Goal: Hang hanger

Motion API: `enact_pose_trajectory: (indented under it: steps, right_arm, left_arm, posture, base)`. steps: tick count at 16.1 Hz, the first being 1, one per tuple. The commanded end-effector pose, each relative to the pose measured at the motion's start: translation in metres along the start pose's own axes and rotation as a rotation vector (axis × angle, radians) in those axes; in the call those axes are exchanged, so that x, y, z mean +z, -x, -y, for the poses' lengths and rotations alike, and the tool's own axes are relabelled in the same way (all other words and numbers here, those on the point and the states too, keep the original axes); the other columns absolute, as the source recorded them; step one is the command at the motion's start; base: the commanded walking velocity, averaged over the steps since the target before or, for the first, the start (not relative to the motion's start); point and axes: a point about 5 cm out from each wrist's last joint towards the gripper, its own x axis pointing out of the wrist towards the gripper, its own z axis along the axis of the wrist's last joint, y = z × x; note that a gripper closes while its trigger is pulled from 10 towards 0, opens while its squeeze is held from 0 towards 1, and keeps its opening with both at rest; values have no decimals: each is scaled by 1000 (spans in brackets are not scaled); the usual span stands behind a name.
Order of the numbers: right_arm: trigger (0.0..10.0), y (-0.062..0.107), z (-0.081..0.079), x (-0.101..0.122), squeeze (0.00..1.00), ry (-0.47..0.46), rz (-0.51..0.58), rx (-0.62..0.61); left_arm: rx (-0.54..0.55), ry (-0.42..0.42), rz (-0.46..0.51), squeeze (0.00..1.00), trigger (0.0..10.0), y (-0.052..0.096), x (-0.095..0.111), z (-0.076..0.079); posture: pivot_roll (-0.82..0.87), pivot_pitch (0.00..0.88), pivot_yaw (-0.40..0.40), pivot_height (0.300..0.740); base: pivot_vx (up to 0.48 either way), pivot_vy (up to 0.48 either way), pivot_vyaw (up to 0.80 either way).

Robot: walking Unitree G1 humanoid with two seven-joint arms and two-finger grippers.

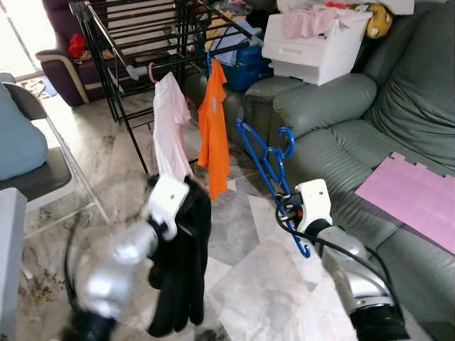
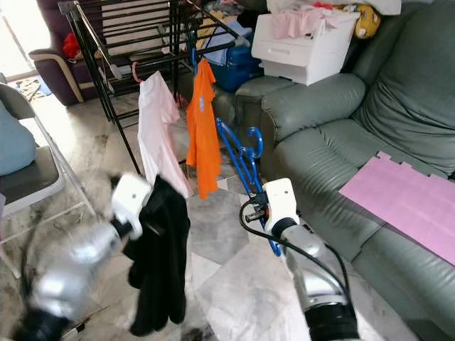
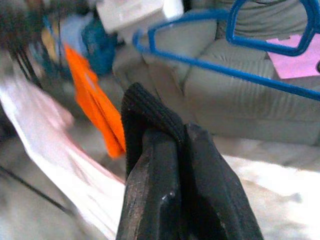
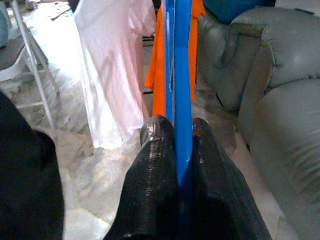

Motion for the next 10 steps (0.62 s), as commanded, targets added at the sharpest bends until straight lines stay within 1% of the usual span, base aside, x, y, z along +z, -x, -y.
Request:
enact_pose_trajectory:
  steps: [1, 2, 3, 4, 5, 6, 7, 8, 10]
  right_arm:
    - [10000, -4, 2, 10, 0, 25, 28, 28]
    - [10000, -5, 5, 12, 0, 58, 3, 76]
    - [10000, -4, 9, 12, 0, 112, -21, 116]
    - [10000, -4, 13, 11, 0, 150, -40, 143]
    - [10000, -4, 16, 11, 0, 179, -55, 157]
    - [10000, -6, 20, 14, 0, 212, -60, 147]
    - [10000, -6, 20, 17, 0, 213, -58, 145]
    - [10000, -6, 17, 19, 0, 210, -51, 157]
    - [10000, -1, 1, 11, 0, 219, -49, 193]
  left_arm:
    - [-79, -110, 26, 0, 10000, -4, 8, 1]
    - [-204, -351, -21, 0, 10000, -6, 8, -6]
    - [-249, -543, -74, 0, 10000, -10, 7, -19]
    - [-287, -674, -140, 0, 10000, -14, 2, -31]
    - [-326, -767, -213, 0, 10000, -16, -3, -41]
    - [-323, -809, -271, 0, 10000, -20, -4, -52]
    - [-299, -847, -283, 0, 10000, -26, 1, -60]
    - [-295, -879, -281, 0, 10000, -28, 3, -63]
    - [-302, -924, -293, 0, 10000, -30, 0, -69]
  posture:
    - [-99, 0, 54, 740]
    - [-91, 0, 56, 740]
    - [-86, 0, 56, 740]
    - [-92, 0, 64, 740]
    - [-104, 0, 72, 740]
    - [-111, 0, 76, 740]
    - [-133, 0, 90, 740]
    - [-148, 0, 100, 740]
    - [-159, 0, 121, 740]
  base:
    - [0, 0, 0]
    - [0, 0, 0]
    - [0, 0, 0]
    - [0, 0, 0]
    - [0, 0, 0]
    - [0, 0, 0]
    - [0, 0, 0]
    - [0, 0, 0]
    - [0, 0, 0]
